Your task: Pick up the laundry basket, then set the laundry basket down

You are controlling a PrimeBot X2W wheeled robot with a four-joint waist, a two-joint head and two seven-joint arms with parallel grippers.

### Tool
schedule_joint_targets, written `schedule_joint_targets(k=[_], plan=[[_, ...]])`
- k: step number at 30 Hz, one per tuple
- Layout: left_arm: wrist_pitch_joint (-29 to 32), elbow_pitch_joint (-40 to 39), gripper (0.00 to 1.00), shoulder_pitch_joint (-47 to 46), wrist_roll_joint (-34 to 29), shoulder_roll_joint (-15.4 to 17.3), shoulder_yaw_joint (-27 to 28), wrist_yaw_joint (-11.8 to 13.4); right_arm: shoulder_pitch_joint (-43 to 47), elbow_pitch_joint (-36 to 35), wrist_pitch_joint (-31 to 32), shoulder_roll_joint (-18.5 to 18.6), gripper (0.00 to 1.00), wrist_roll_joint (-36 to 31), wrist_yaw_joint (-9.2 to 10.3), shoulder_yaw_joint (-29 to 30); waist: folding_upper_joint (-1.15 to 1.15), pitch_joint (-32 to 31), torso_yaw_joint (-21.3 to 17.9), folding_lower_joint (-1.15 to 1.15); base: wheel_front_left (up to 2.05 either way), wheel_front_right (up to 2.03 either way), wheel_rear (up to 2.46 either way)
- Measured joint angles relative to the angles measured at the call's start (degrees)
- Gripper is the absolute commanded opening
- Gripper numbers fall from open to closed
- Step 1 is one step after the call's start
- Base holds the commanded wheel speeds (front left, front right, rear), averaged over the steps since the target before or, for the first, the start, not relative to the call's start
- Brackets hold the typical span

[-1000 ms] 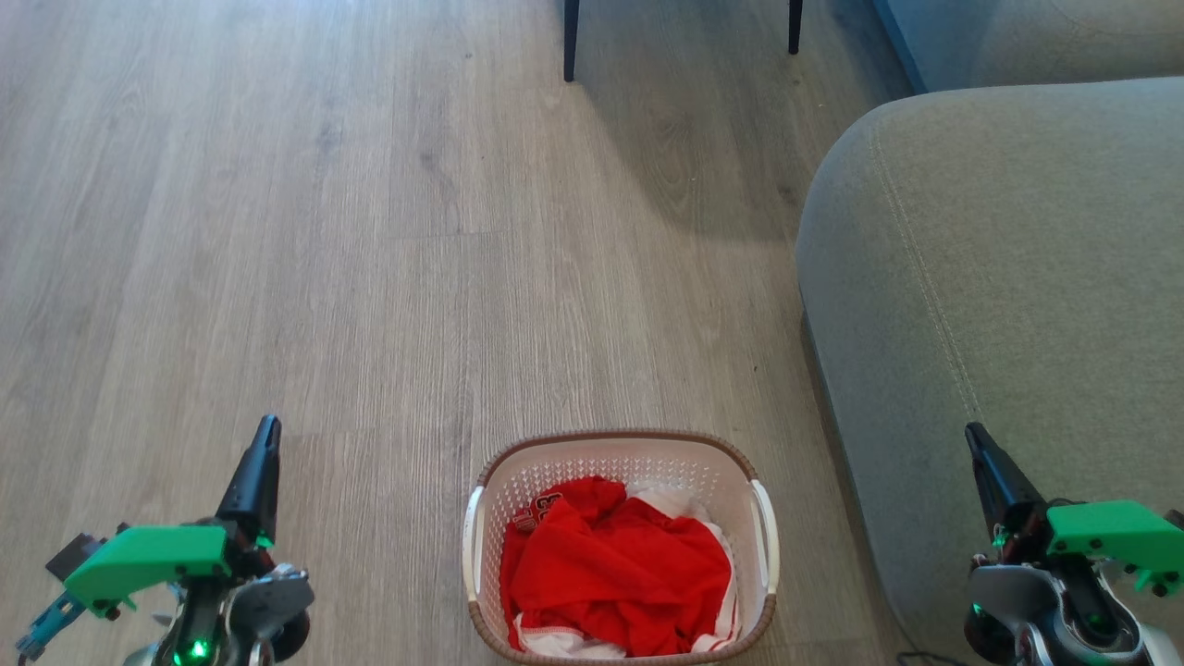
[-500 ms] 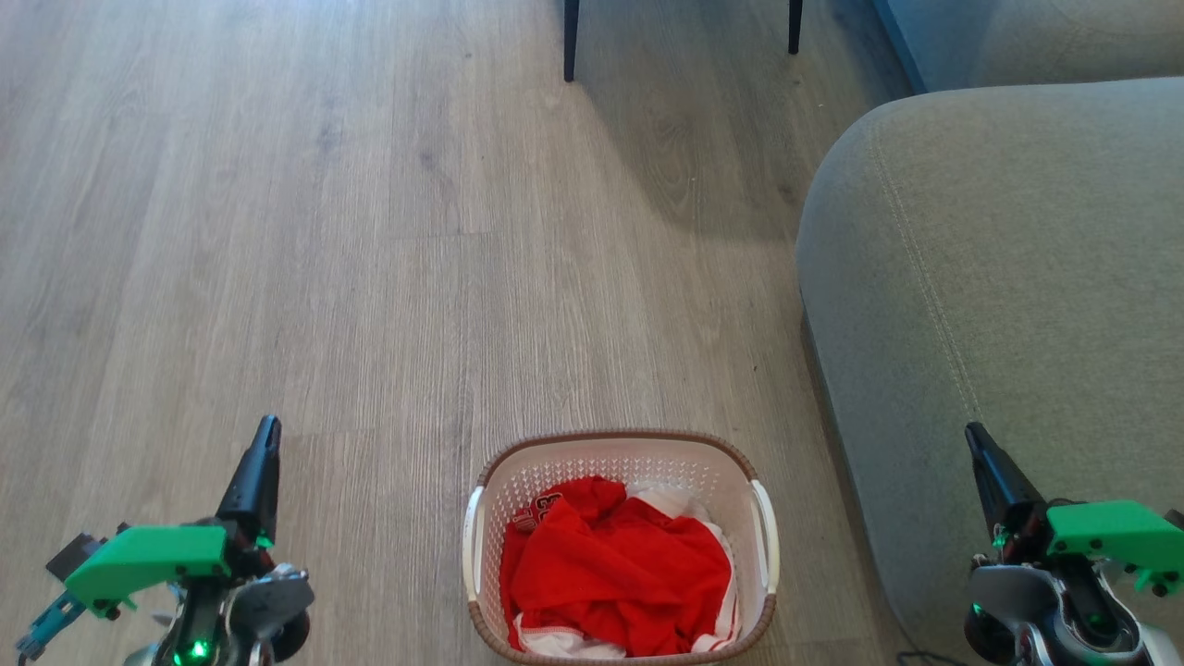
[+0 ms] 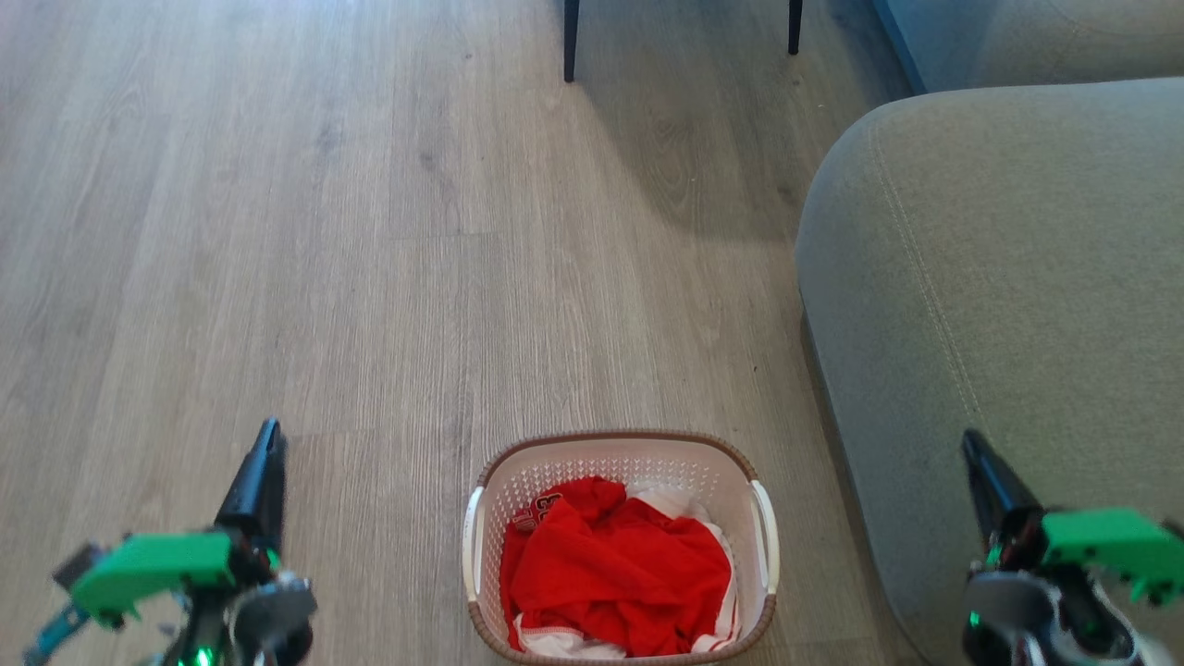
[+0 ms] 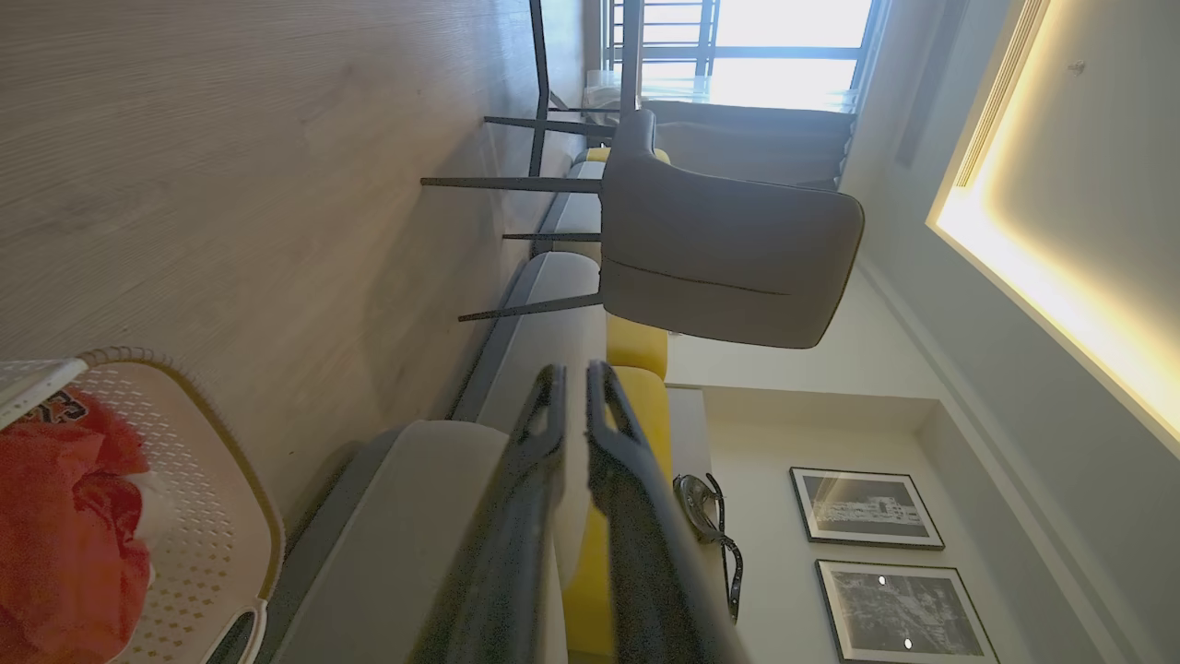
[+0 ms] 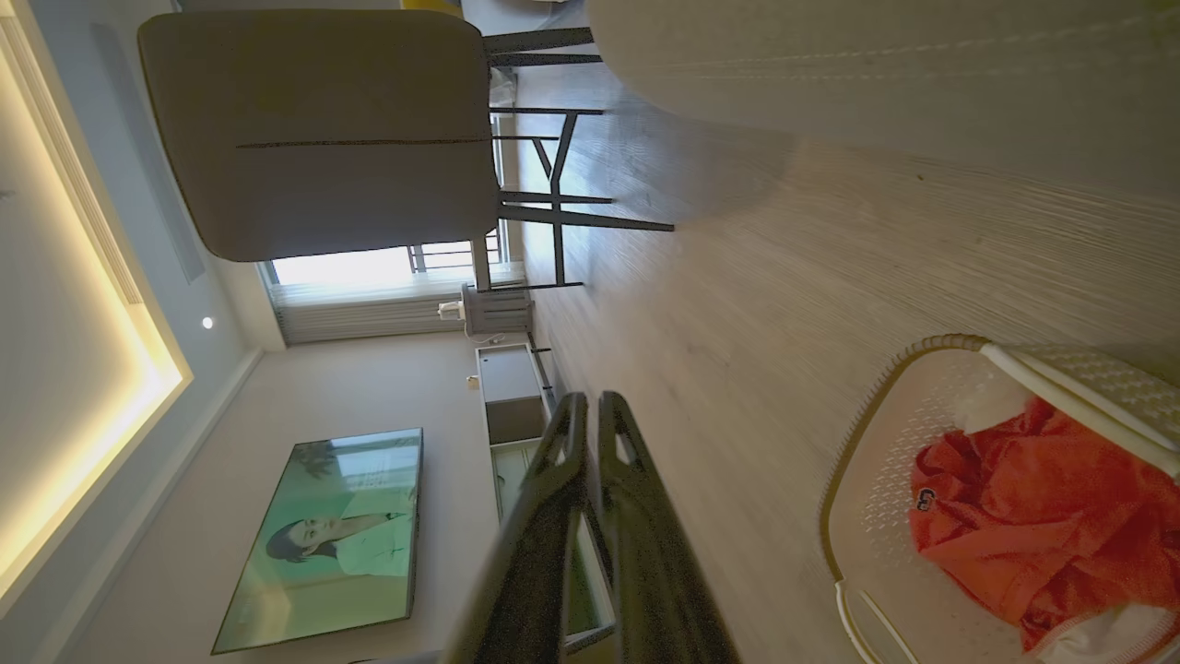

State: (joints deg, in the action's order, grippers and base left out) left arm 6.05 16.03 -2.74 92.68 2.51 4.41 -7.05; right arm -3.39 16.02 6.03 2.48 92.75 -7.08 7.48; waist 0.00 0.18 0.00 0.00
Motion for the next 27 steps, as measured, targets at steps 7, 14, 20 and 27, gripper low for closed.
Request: schedule_joint_targets(k=[7, 14, 20, 27], plan=[[-0.10, 4.83, 1.00, 4.83, 0.00, -0.81, -0.24, 0.02, 3.91, 4.58, -0.16, -0.51, 1.00, 0.01, 0.01, -0.41, 0.00, 0.01, -0.01, 0.00, 0.00, 0.00, 0.00], [-1.20, 4.04, 1.00, 4.38, -0.02, -0.80, -0.24, 0.02, 3.70, 4.00, -1.37, -0.51, 1.00, -0.63, 0.01, -0.53, 0.00, -0.03, 0.04, 0.00, 0.00, 0.00, 0.00], [-2.18, 3.61, 1.00, 3.82, -0.49, -0.80, -0.15, 0.02, 3.66, 3.04, -2.15, -0.51, 1.00, -2.69, 0.01, -0.49, 0.00, -0.05, 0.27, 0.00, 0.00, 0.00, 0.00], [-3.71, 2.22, 1.00, 3.64, -2.83, -0.80, 0.30, 0.02, 2.79, 1.16, -3.55, -0.51, 1.00, -7.57, 0.01, 0.25, 0.00, -0.09, 0.80, 0.00, 0.00, 0.00, 0.00]])
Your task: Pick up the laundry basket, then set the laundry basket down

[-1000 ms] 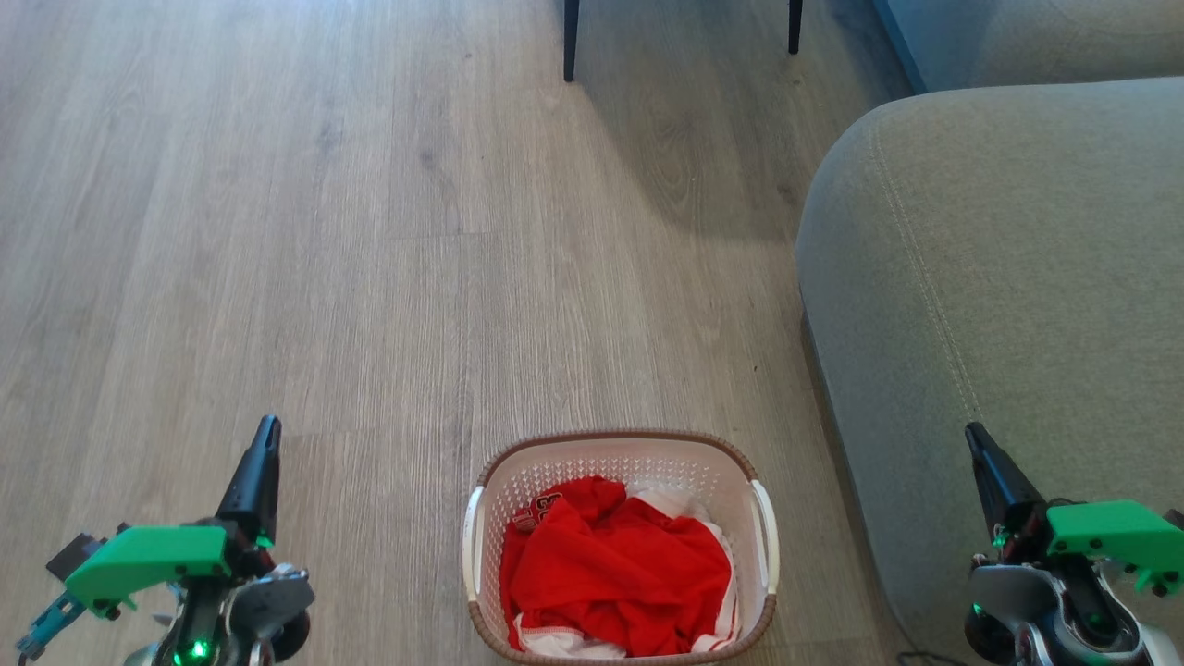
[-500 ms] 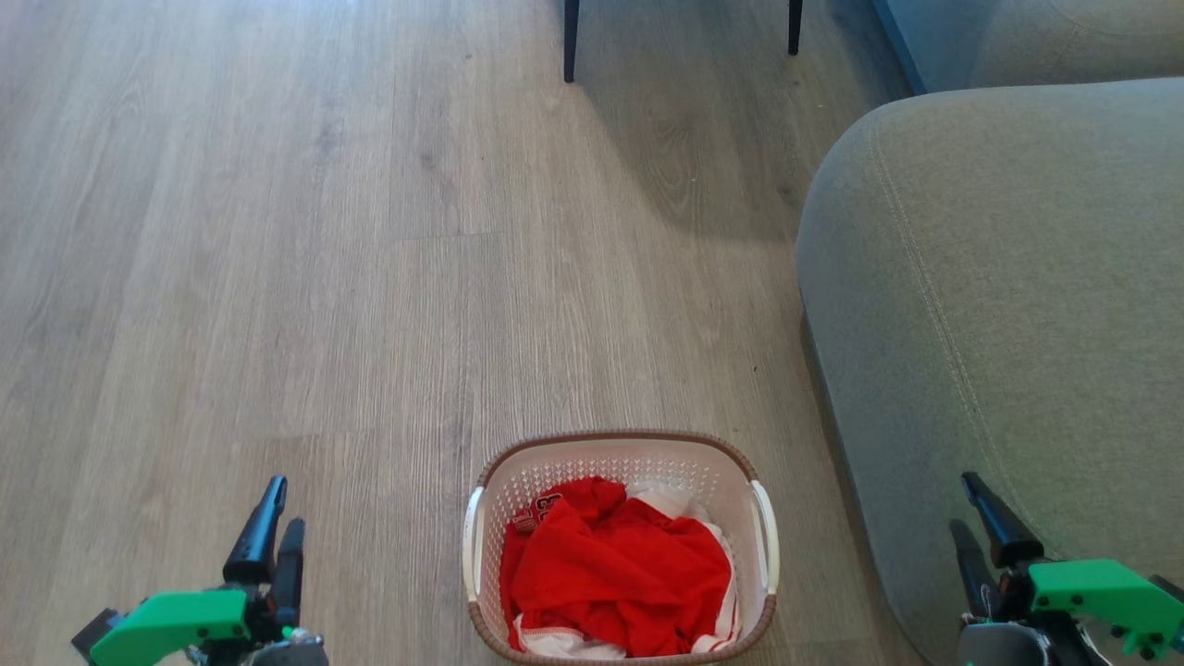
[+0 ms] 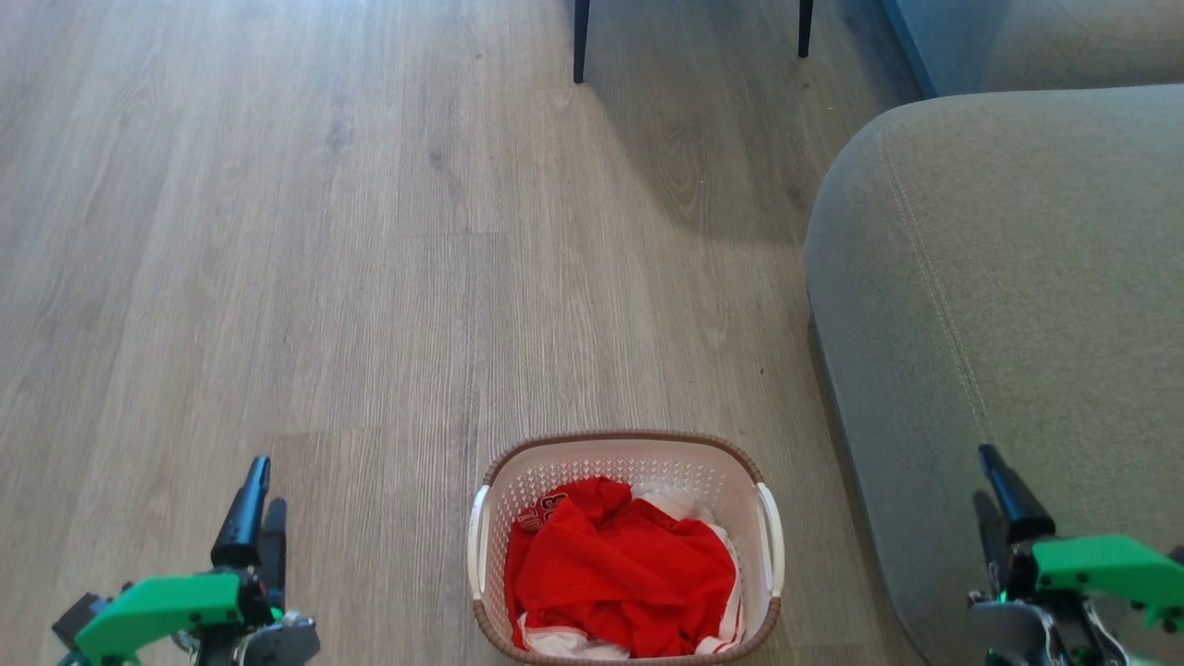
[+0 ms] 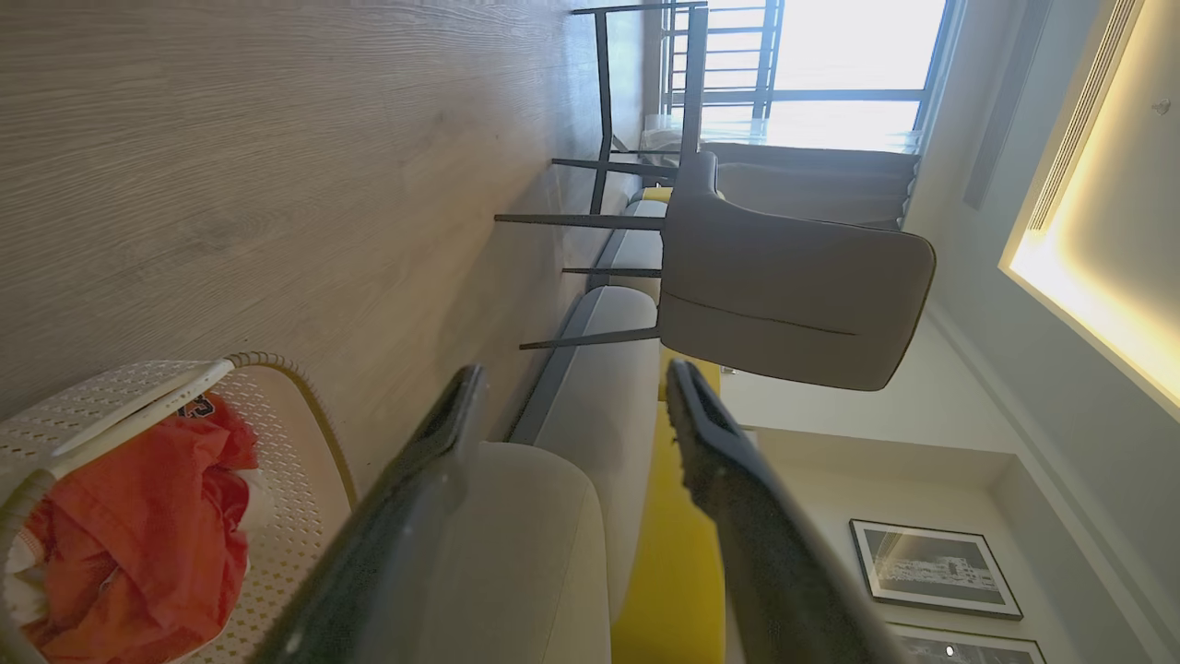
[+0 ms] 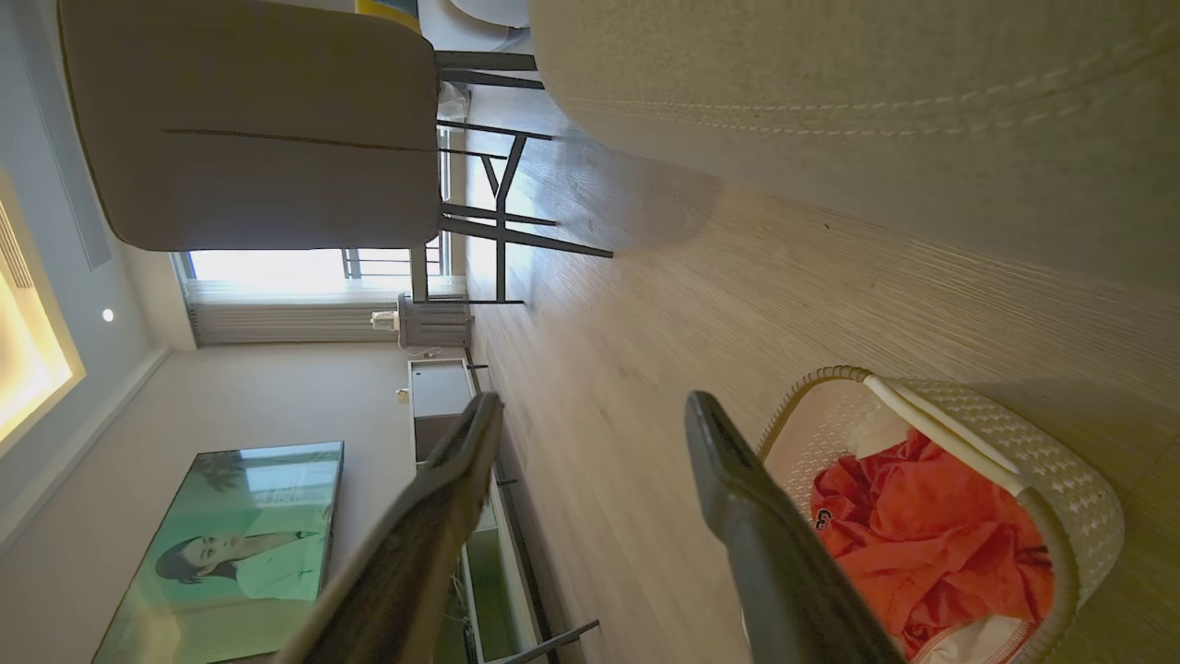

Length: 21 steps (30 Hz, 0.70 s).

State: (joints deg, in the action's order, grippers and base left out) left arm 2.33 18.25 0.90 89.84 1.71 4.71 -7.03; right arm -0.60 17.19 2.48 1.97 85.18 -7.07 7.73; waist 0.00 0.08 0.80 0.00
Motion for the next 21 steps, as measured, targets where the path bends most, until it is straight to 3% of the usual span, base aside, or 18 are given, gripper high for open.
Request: schedule_joint_targets(k=[8, 21], plan=[[-0.98, -0.91, 1.00, -1.00, -1.85, 0.00, 0.75, -0.01, -0.55, -2.26, -1.18, 0.00, 1.00, -5.13, 0.00, 0.14, 0.00, -0.05, 0.47, 0.00, 0.00, 0.00, 0.00], [-3.33, -4.69, 1.00, -1.37, -9.38, 0.01, 1.09, -0.01, -2.82, -9.54, -3.18, 0.00, 1.00, -23.45, 0.00, -2.81, 0.00, 0.24, 1.32, 0.00, 0.00, 0.00, 0.00]])
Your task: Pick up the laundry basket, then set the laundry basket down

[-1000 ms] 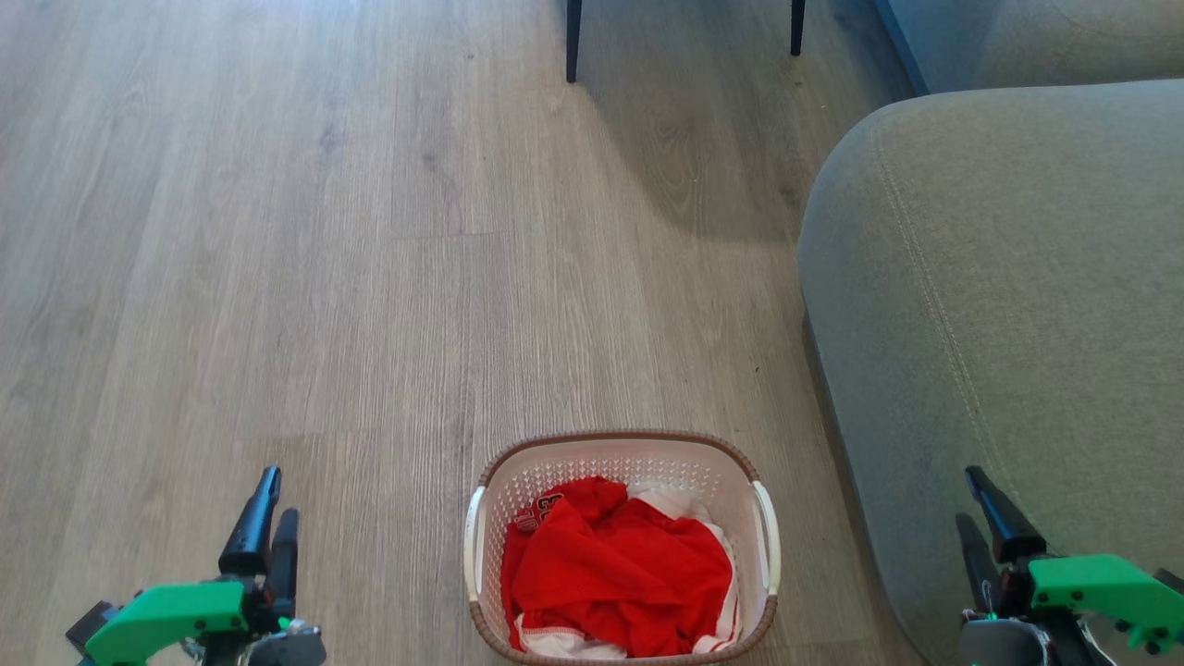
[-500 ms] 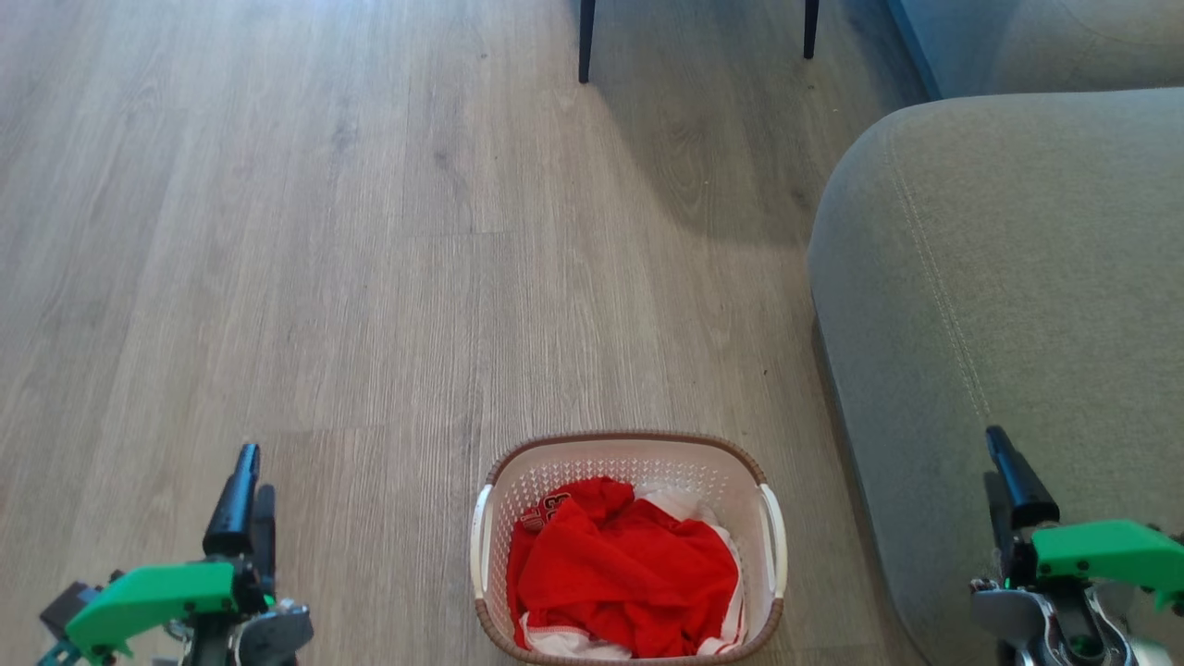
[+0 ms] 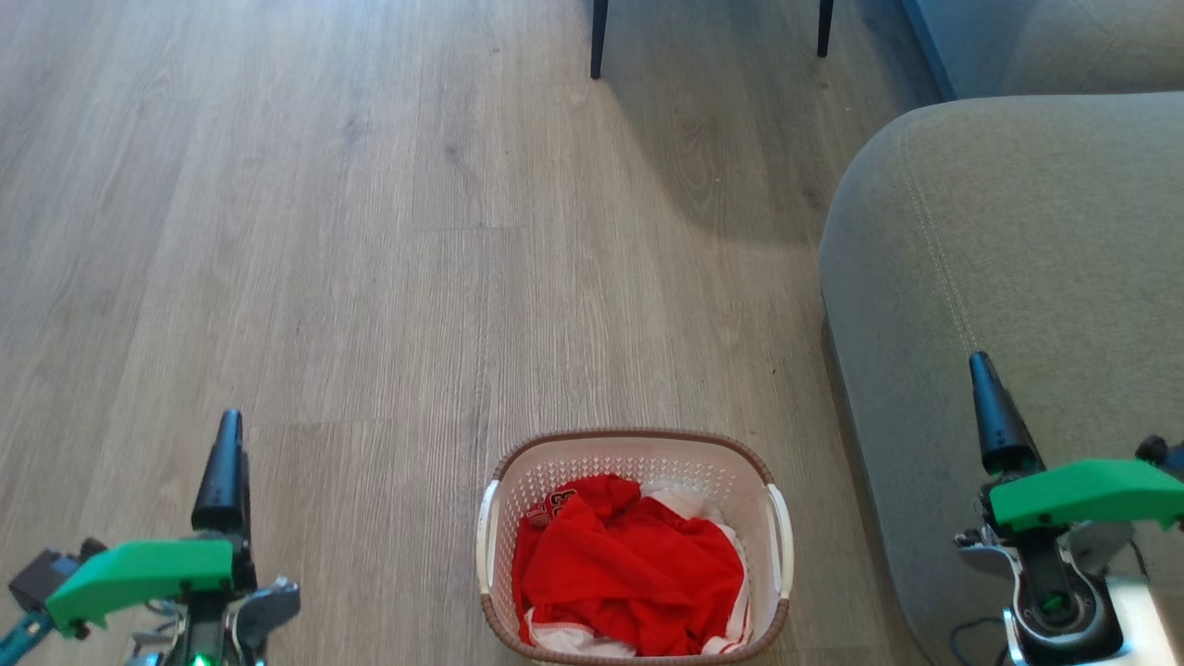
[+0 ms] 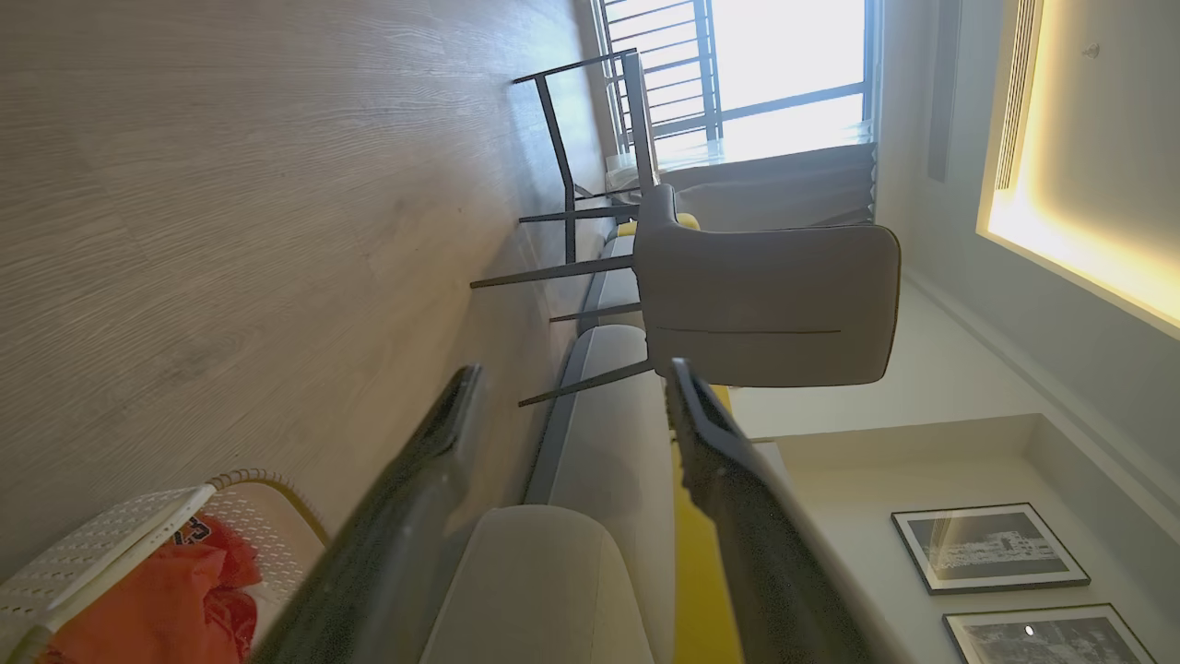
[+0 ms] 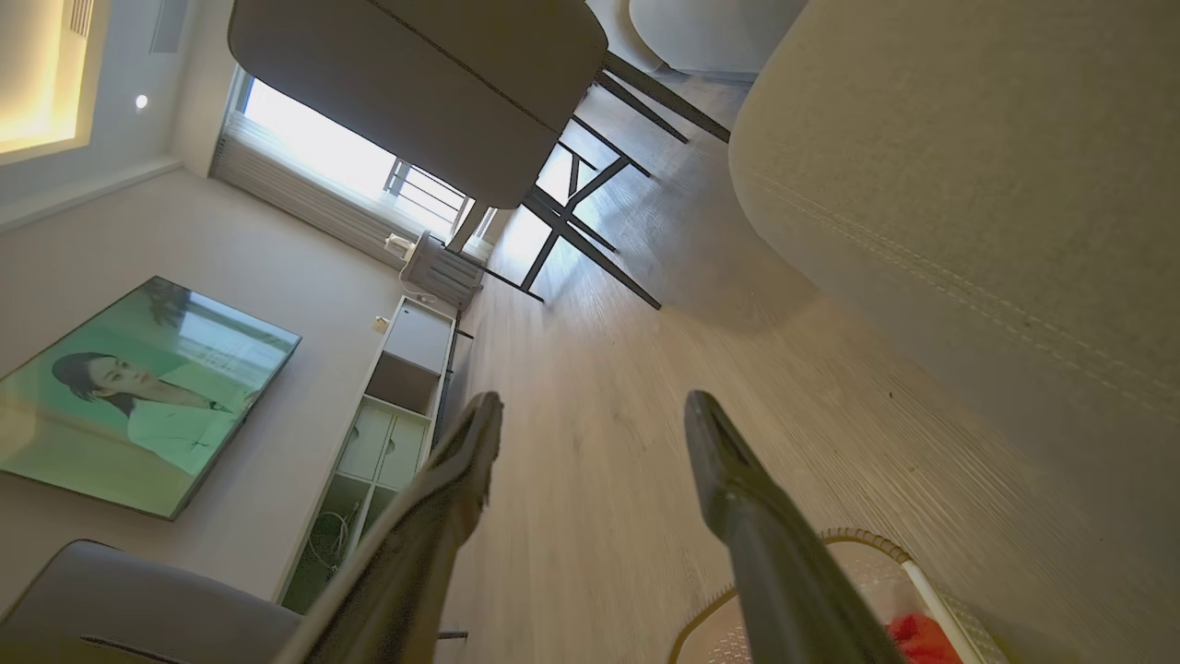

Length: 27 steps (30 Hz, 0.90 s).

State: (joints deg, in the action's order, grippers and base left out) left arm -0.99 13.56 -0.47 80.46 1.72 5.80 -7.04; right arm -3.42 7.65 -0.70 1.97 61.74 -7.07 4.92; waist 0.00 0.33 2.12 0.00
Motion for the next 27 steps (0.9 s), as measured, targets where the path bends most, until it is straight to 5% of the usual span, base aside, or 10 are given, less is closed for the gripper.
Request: schedule_joint_targets(k=[13, 27], plan=[[-2.01, -7.55, 1.00, -2.36, -11.47, 0.00, 3.80, 2.12, -1.80, -5.38, -2.26, 0.08, 1.00, -13.60, 0.00, -2.86, 0.00, 0.13, 0.90, 0.00, 0.00, 0.00, 0.00], [-4.21, -15.80, 1.00, -3.02, -37.11, 0.07, -8.80, 16.63, -3.46, -10.77, -4.54, 1.03, 1.00, -26.74, -0.01, -6.33, 0.00, 0.15, 1.50, 0.00, 0.00, 0.00, 0.00]])
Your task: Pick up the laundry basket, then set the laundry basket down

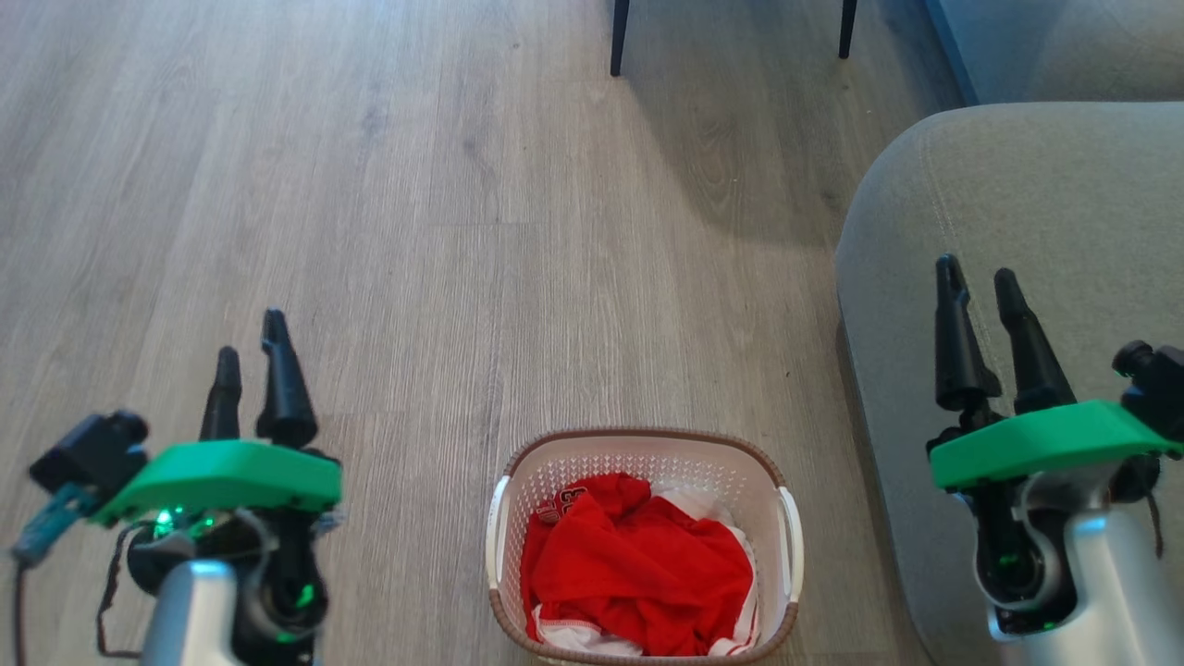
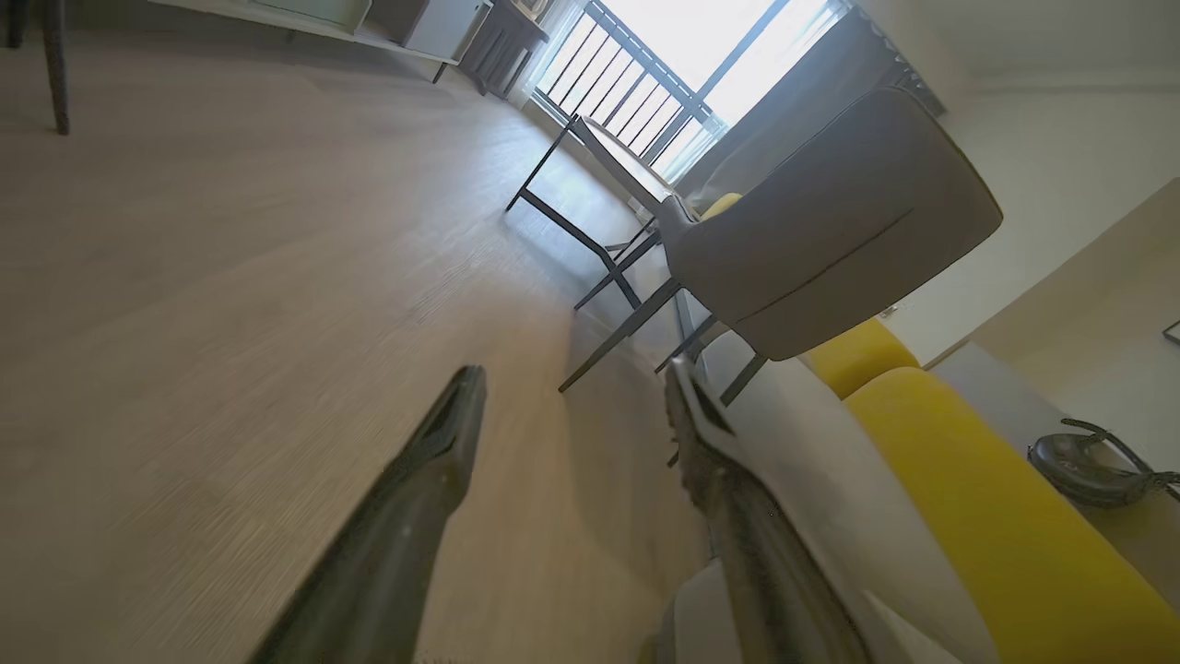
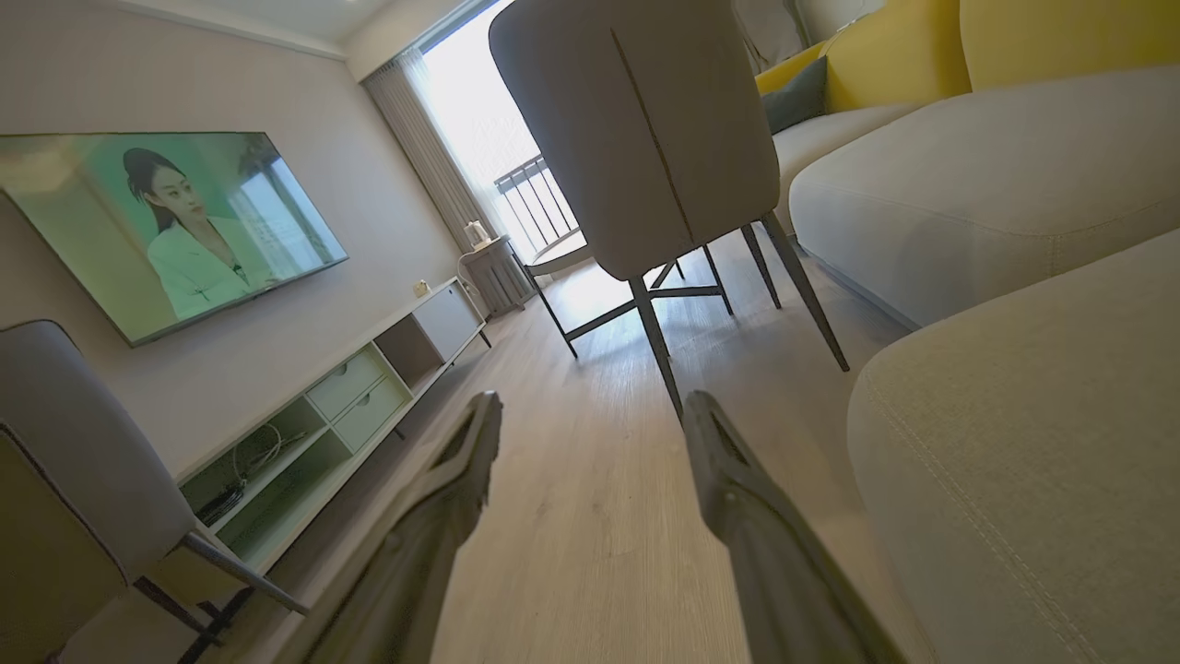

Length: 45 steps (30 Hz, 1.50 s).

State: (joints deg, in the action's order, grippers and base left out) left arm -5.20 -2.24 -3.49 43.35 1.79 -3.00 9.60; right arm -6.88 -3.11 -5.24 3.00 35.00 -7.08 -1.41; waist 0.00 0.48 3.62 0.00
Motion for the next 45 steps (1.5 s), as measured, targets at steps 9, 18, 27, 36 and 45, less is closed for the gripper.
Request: schedule_joint_targets(k=[9, 18, 27, 36, 45], plan=[[-1.52, 1.63, 1.00, -0.27, -10.35, 1.75, -8.54, 5.70, 0.11, 0.02, -1.51, 0.44, 1.00, -7.46, 0.00, -0.97, 0.00, -0.61, -0.04, 0.00, 0.00, 0.00, 0.00], [-2.78, 6.44, 1.00, -1.37, -15.64, 4.11, -16.06, 6.55, 0.29, 1.65, -2.69, 0.30, 1.00, -12.90, 0.00, -0.59, 0.00, -1.38, 0.10, 0.00, 0.00, 0.00, 0.00], [-4.04, 12.24, 1.00, -3.81, -21.12, 5.15, -21.60, 6.09, 0.66, 6.37, -4.30, 0.22, 1.00, -16.91, 0.00, -2.24, 0.00, -1.94, 0.58, 0.00, 0.00, 0.00, 0.00], [-5.92, 13.39, 1.00, -4.96, -25.99, 4.76, -22.58, 8.80, 0.74, 6.25, -5.67, 0.21, 1.00, -23.36, 0.00, -3.66, 0.00, -1.74, 1.13, 0.00, 0.00, 0.00, 0.00], [-7.51, 10.09, 1.00, -4.93, -29.30, 2.82, -20.41, 6.02, 0.66, 4.93, -7.57, 0.15, 1.00, -26.48, 0.00, -3.31, 0.00, -1.64, 1.38, 0.00, 0.00, 0.00, 0.00]])
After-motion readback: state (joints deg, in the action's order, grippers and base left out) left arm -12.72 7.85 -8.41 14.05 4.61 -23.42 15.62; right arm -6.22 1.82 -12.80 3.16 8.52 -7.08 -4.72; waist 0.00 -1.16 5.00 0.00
